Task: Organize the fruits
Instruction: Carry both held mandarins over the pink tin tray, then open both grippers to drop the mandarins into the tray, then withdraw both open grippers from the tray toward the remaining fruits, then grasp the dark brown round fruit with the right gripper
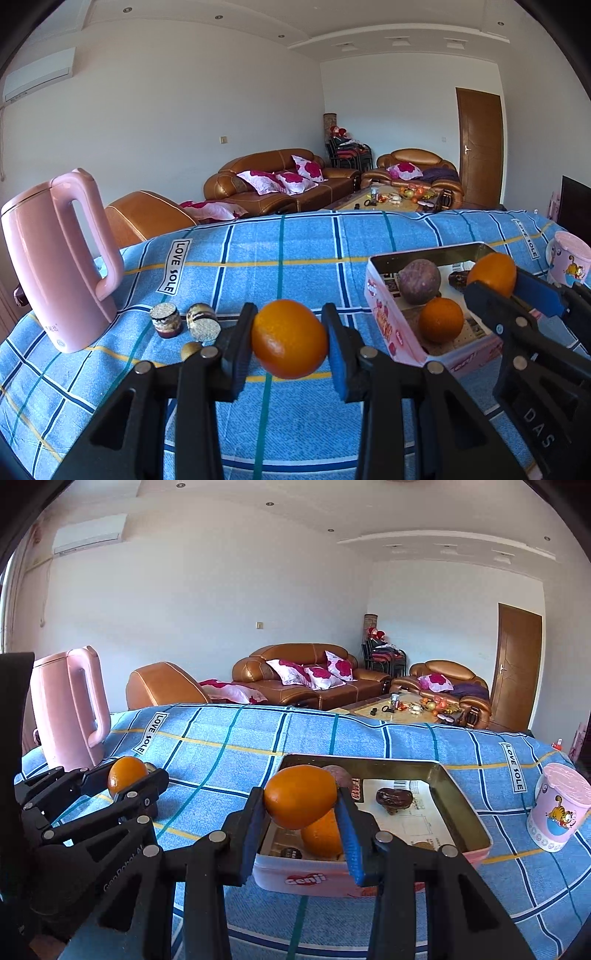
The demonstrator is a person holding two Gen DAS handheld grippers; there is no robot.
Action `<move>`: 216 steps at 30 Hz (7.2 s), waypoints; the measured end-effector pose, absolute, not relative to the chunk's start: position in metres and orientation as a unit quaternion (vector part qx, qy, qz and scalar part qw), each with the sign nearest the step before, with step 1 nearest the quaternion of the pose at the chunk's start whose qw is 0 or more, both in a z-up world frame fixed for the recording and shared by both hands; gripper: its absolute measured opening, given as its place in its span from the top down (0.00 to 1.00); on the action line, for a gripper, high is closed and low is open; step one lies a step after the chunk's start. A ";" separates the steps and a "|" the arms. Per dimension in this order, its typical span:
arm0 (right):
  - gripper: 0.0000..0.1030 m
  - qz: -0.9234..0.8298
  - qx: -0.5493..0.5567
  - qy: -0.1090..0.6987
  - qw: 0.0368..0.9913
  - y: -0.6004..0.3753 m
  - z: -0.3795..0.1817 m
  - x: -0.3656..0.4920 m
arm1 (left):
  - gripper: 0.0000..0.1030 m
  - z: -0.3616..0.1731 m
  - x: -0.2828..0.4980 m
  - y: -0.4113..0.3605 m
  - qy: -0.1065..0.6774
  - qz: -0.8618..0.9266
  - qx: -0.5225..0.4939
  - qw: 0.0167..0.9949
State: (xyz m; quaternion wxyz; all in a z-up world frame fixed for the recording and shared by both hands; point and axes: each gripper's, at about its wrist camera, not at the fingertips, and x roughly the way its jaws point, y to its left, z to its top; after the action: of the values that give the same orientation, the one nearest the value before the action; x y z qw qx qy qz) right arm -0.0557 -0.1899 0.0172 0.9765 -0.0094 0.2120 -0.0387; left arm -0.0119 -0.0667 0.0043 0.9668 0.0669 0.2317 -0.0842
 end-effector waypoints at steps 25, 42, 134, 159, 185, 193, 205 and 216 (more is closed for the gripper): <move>0.60 -0.120 -0.002 0.209 0.970 -0.284 0.021 -0.064 | 0.64 0.007 -0.016 -0.132 0.234 -0.139 0.068 0.960; 0.60 -0.179 0.004 0.210 0.961 -0.330 0.024 -0.055 | 0.64 0.009 -0.008 -0.203 0.225 -0.197 0.078 0.951; 0.14 -0.155 0.051 0.136 0.977 -0.340 0.030 -0.060 | 0.00 0.011 0.007 -0.190 0.201 -0.079 0.064 0.974; 0.14 -0.164 0.080 0.150 0.972 -0.311 0.029 -0.087 | 0.00 0.010 -0.024 -0.151 0.209 -0.095 0.052 0.972; 0.14 -0.097 0.102 0.187 0.972 -0.210 0.018 -0.048 | 0.00 0.005 0.012 -0.052 0.234 -0.027 0.074 0.969; 0.14 -0.065 0.091 0.201 0.973 -0.176 0.016 -0.032 | 0.00 0.003 0.024 -0.016 0.239 -0.002 0.066 0.969; 0.14 0.001 0.069 0.261 0.963 -0.130 0.005 -0.002 | 0.00 -0.007 0.058 0.066 0.297 0.075 0.020 0.952; 0.42 0.118 0.030 0.360 0.925 -0.079 -0.018 0.033 | 0.00 -0.013 0.070 0.097 0.326 0.138 0.026 0.935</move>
State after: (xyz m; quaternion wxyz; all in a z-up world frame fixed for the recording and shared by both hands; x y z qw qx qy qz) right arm 0.0330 -0.0790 -0.0185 0.9249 0.0303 0.3602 0.1180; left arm 0.0699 0.0974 -0.0130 0.9348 0.0263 0.3262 0.1378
